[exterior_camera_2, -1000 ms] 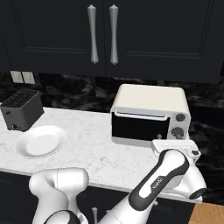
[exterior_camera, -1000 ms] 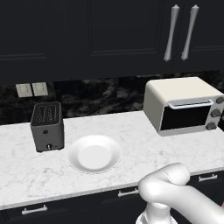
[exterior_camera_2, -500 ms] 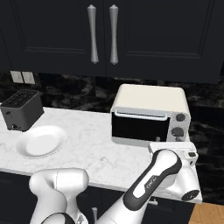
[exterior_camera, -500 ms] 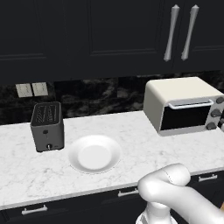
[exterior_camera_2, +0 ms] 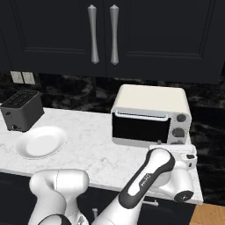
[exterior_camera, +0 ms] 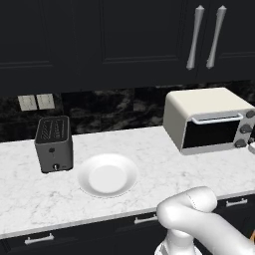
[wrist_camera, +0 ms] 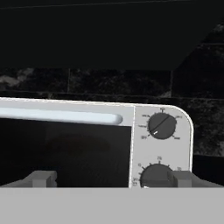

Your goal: Pick up the kebab skewer and baguette bread, and place them inside the toaster oven. Close the toaster oven door and start by setting the timer.

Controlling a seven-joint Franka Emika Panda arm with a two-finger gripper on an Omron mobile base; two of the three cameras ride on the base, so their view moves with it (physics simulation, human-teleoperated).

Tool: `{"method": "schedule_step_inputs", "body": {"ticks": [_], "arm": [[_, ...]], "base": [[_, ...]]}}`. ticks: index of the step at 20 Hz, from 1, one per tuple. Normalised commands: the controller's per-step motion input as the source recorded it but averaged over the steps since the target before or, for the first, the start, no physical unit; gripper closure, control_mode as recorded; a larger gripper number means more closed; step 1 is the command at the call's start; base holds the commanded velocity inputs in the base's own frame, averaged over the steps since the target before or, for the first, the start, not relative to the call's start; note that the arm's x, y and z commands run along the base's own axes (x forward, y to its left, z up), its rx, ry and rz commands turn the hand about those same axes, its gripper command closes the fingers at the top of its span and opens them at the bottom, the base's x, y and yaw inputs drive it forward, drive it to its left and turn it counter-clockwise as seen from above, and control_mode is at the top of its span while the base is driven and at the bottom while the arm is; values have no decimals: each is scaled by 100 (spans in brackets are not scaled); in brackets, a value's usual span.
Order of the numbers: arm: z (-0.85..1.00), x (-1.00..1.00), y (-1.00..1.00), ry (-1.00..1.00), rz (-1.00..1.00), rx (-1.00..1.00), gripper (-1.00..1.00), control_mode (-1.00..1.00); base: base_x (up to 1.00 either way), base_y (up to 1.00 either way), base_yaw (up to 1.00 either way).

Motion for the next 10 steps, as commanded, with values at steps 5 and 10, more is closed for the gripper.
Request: {"method": "schedule_step_inputs", "body": {"ticks": [5, 10], "arm": [[-35, 0, -17, 3, 0, 0, -100, -100], [-27, 1, -20, 1, 0, 3, -100, -100]], "base": [[0, 0, 0], [0, 0, 0]]}}
